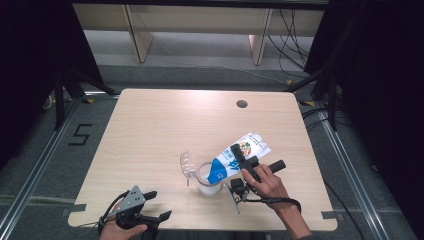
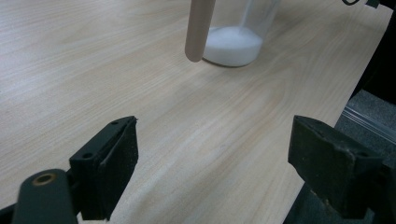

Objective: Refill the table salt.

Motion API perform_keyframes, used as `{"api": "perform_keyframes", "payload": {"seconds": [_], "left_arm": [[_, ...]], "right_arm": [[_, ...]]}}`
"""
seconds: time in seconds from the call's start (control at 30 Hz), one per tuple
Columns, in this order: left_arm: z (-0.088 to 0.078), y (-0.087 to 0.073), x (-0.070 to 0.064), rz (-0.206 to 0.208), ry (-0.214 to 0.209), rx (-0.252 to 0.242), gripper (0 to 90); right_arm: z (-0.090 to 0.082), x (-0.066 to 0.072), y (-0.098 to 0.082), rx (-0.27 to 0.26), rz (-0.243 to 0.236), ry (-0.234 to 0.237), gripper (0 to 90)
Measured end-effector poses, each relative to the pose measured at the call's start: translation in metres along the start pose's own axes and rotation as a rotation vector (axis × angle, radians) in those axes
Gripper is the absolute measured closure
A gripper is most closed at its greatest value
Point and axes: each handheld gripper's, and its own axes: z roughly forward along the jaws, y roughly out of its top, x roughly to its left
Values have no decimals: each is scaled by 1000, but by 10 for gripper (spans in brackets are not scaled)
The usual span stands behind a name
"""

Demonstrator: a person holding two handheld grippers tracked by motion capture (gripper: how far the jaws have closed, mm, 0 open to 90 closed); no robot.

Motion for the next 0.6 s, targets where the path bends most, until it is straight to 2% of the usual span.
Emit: {"api": "perform_keyframes", "payload": {"seconds": [0.2,0.33,0.4,0.6], "left_arm": [[0,0,0,2,-5,1,157],[0,0,1,7,-4,6,156],[0,0,1,6,0,5,157],[0,0,1,6,0,5,156]], "right_arm": [[-1,0,-1,10,22,8,659],[-1,-1,-1,8,-1,1,664],[0,0,-1,10,11,5,664],[0,0,0,9,10,6,665]]}}
